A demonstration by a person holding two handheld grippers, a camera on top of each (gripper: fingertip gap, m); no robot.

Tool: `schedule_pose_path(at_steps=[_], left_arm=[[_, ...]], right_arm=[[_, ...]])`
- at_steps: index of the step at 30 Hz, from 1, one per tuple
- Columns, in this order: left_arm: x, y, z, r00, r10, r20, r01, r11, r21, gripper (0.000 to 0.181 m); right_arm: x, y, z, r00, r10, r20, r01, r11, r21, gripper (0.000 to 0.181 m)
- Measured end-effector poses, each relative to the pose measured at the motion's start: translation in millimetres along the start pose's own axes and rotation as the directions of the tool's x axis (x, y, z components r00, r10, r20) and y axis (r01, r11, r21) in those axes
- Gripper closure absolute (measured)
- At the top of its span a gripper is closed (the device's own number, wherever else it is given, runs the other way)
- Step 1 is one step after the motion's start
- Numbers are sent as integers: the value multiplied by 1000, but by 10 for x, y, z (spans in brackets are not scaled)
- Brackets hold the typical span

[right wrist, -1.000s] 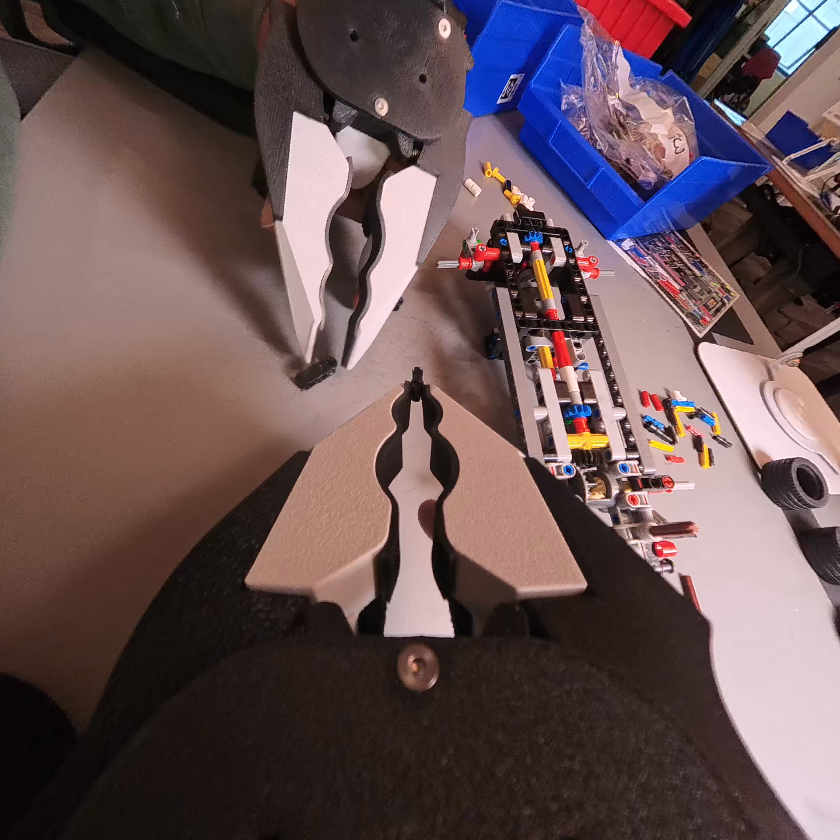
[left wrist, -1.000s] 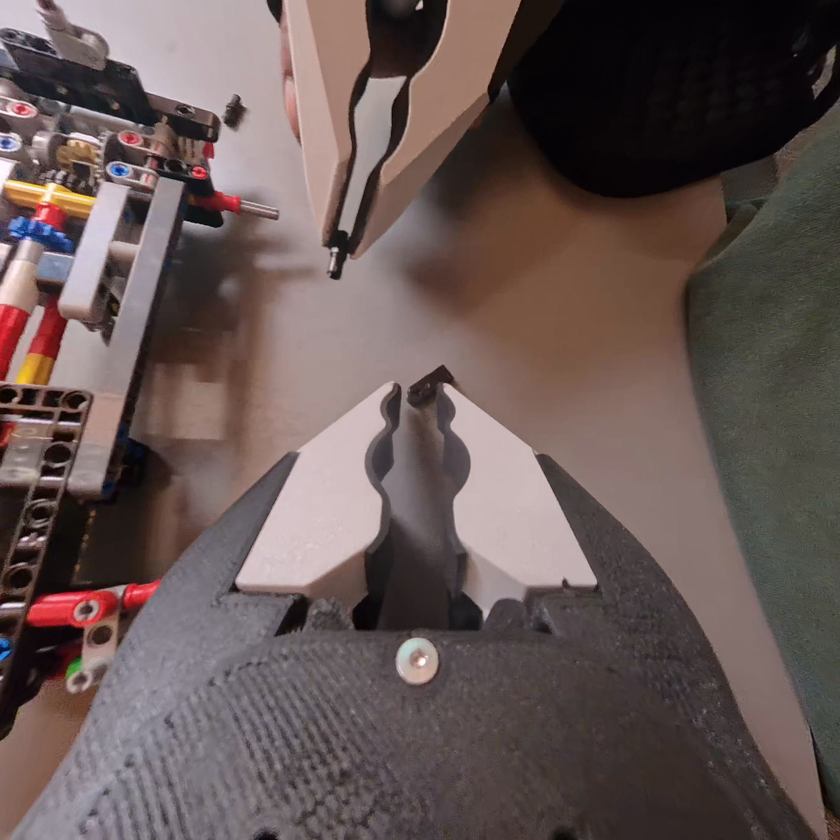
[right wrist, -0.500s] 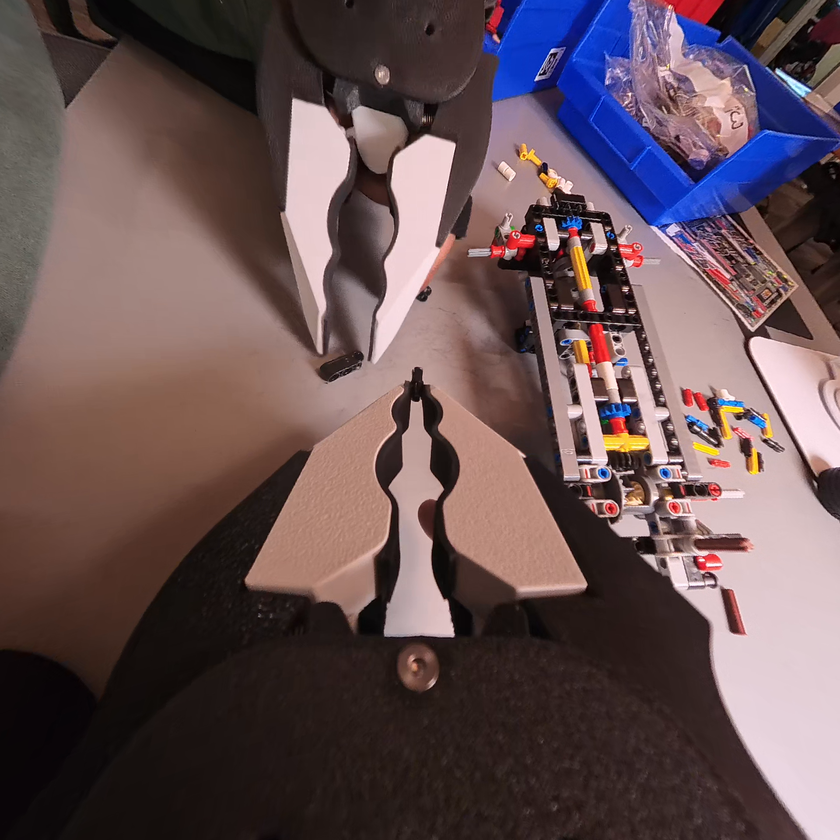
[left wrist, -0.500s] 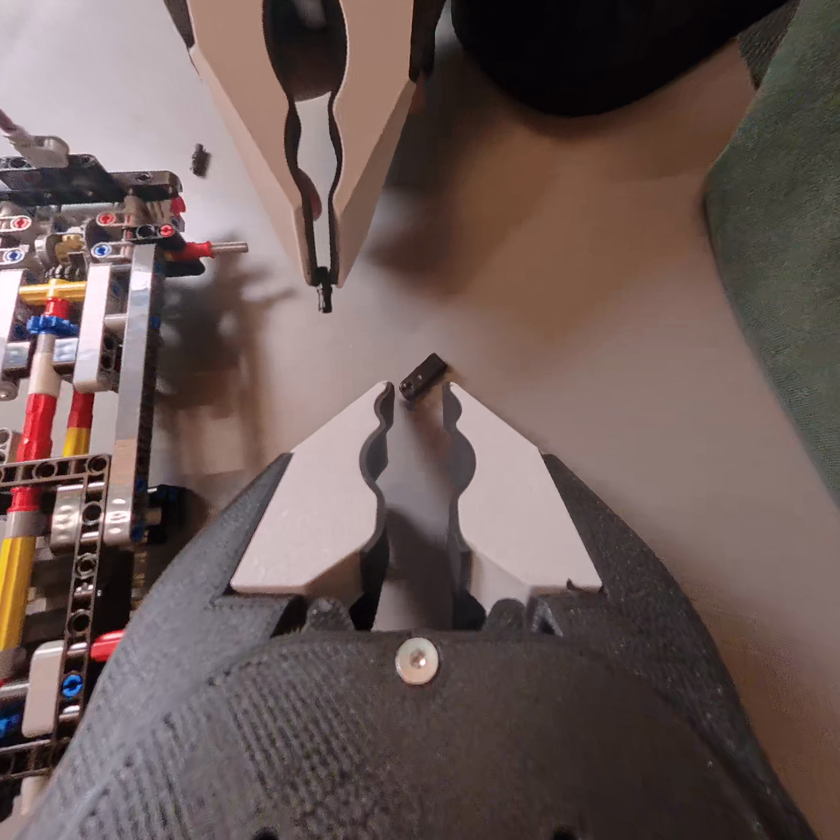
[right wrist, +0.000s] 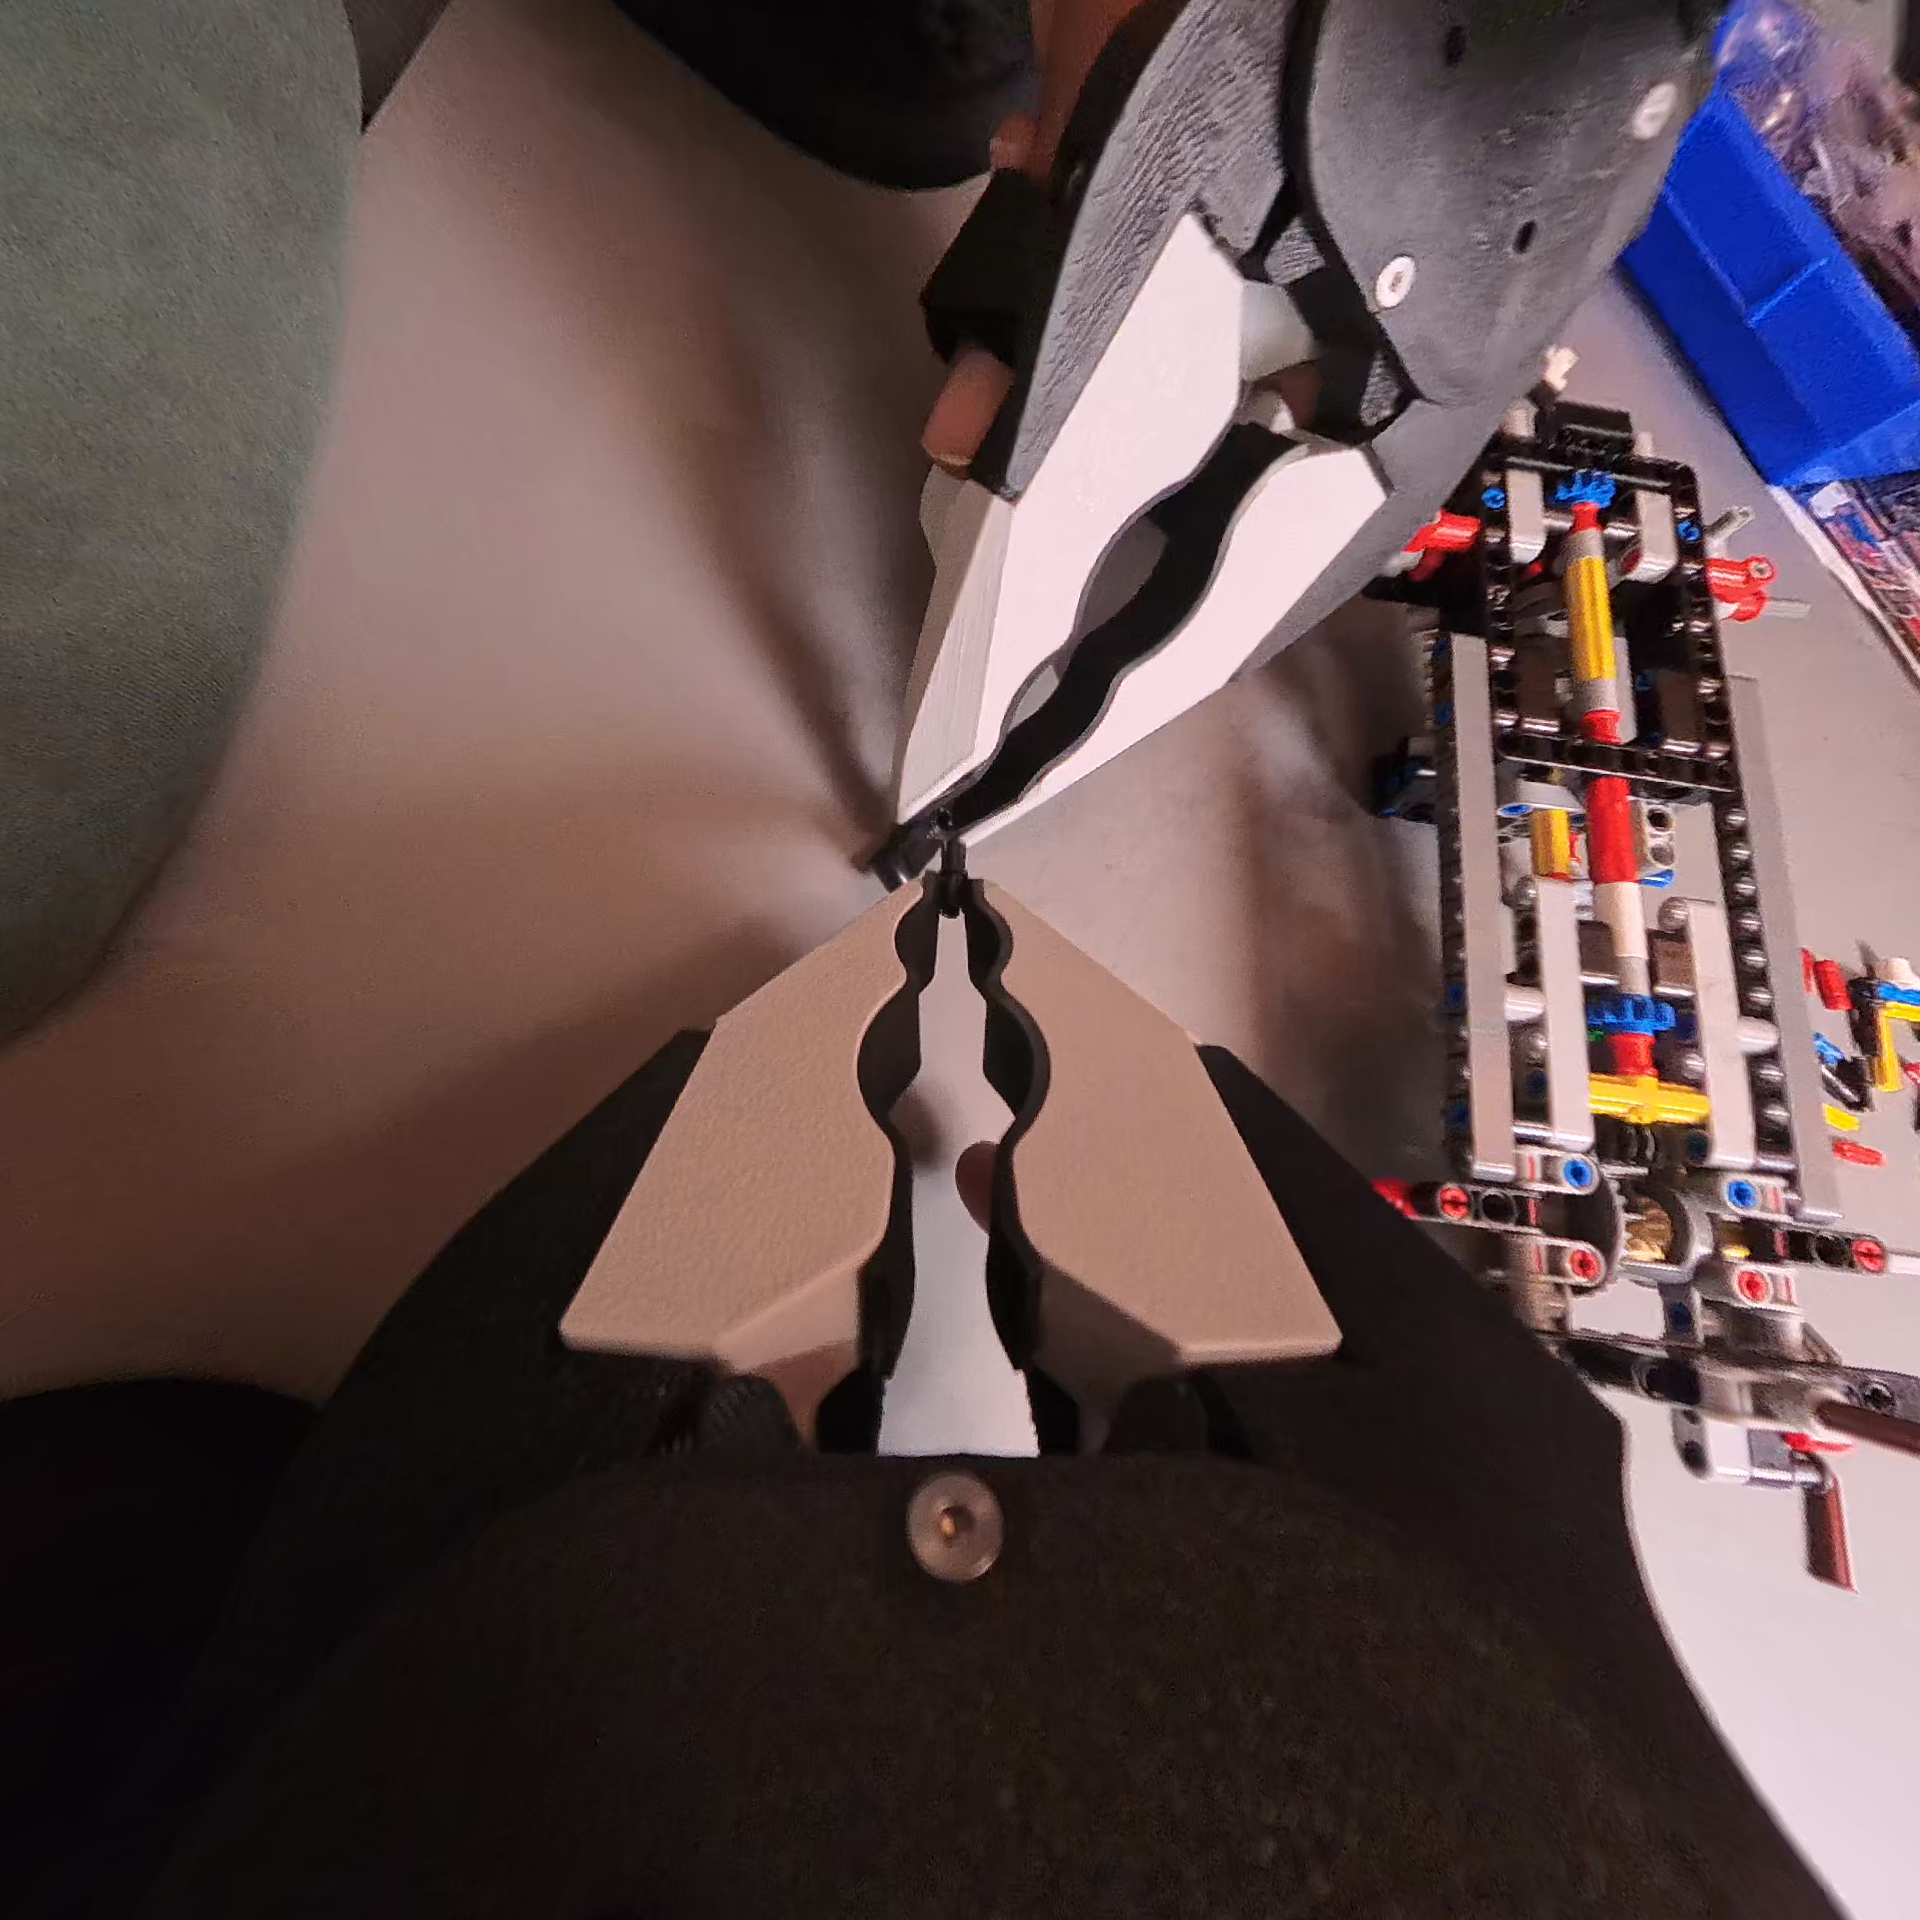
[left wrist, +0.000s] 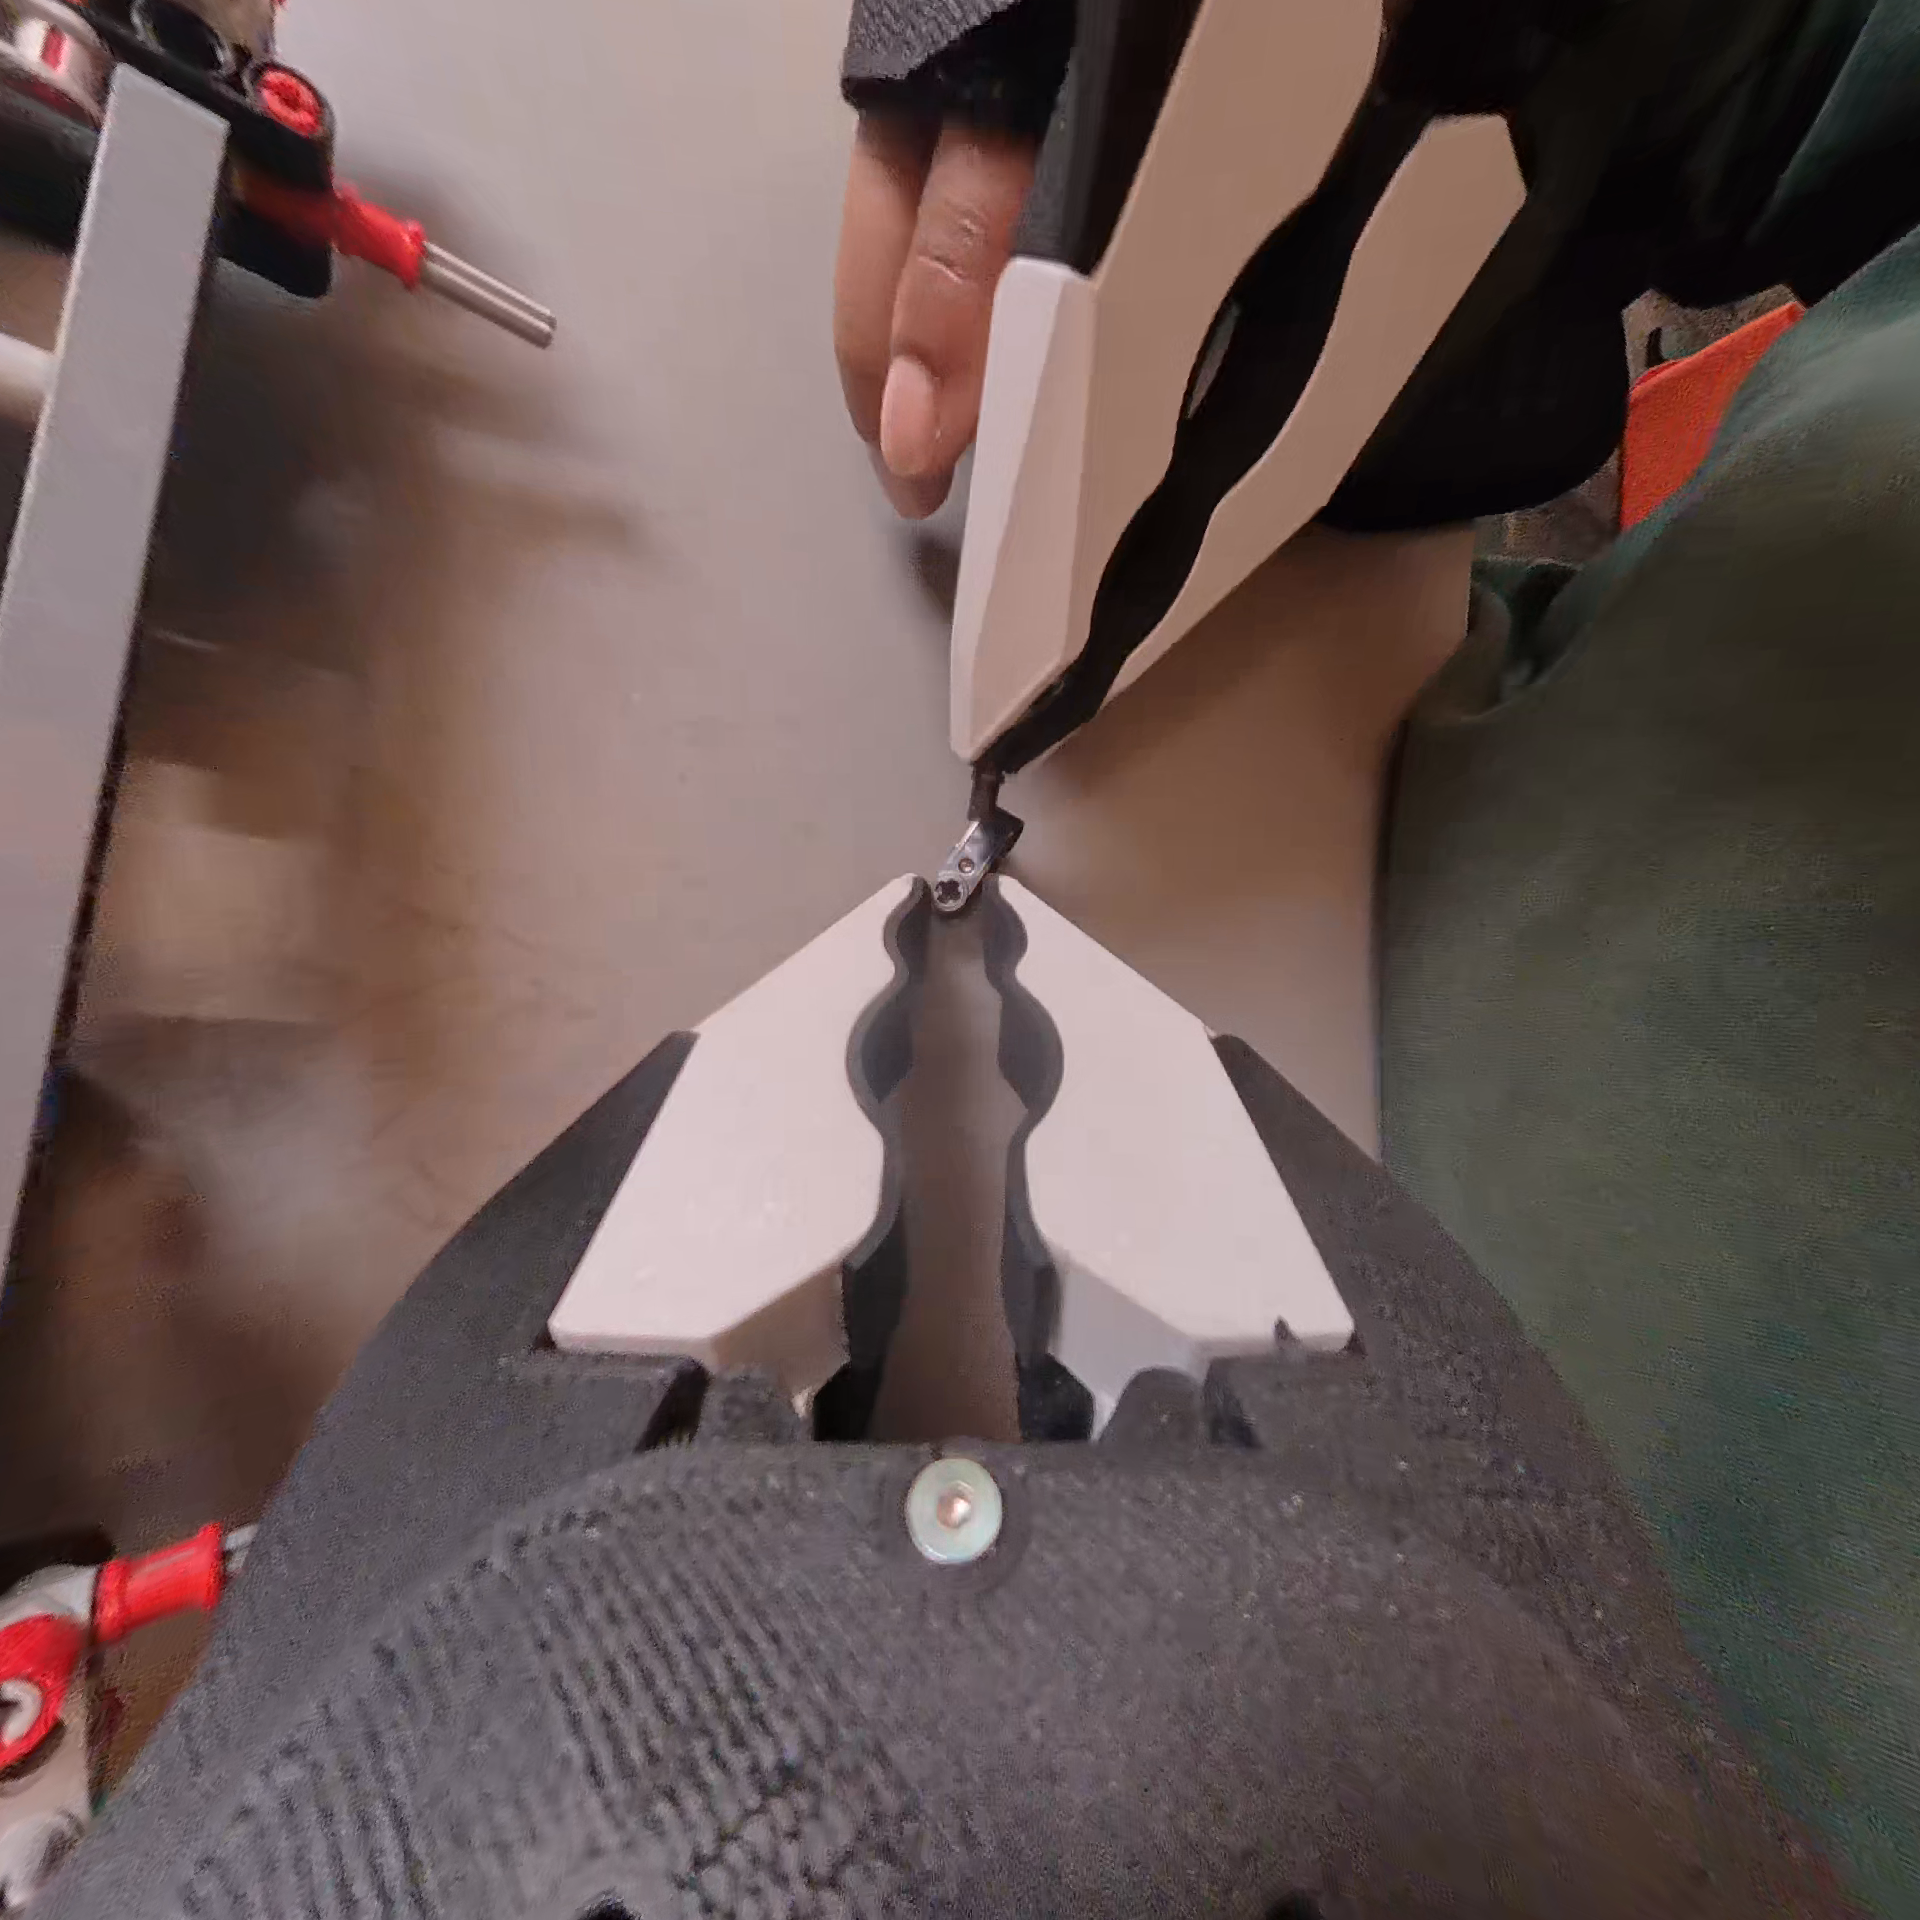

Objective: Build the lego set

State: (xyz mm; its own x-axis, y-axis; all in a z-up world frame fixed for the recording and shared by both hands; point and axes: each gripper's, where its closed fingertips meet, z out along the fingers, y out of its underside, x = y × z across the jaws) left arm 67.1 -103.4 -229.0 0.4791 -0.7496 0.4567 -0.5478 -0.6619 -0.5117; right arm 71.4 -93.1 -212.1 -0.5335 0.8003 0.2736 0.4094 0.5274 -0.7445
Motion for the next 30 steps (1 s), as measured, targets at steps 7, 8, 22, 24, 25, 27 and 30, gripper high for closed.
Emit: schedule_pose_path(at_steps=[7, 8, 22, 24, 25, 27, 30], left_arm=[[-52, -67, 2, 1000, -21, 12, 21, 1000, -6, 167], [-58, -73, -4, 1000, -16, 17, 16, 1000, -2, 165], [-148, -85, -14, 866, 472, 163, -469, 881, -60, 155], [-136, -121, 2, 859, 486, 158, -486, 873, -45, 155], [-125, -142, 16, 855, 495, 157, -496, 868, -35, 155], [-92, -154, 57, 845, 515, 145, -517, 855, -27, 155], [-70, -158, 109, 836, 532, 137, -534, 845, -27, 159]], right_arm=[[-52, 75, 54, 999, -37, 10, 38, 997, -74, 180], [-48, 89, 56, 999, -43, 7, 43, 996, -83, 180], [-12, 219, 27, 996, -90, -7, 87, 978, -189, 180], [-12, 229, 15, 996, -93, -8, 90, 976, -200, 180], [-11, 234, 8, 996, -93, -7, 90, 975, -201, 180], [4, 257, -12, 997, -81, -7, 78, 976, -202, 180], [41, 335, -88, 999, -47, -8, 44, 974, -223, 180]])
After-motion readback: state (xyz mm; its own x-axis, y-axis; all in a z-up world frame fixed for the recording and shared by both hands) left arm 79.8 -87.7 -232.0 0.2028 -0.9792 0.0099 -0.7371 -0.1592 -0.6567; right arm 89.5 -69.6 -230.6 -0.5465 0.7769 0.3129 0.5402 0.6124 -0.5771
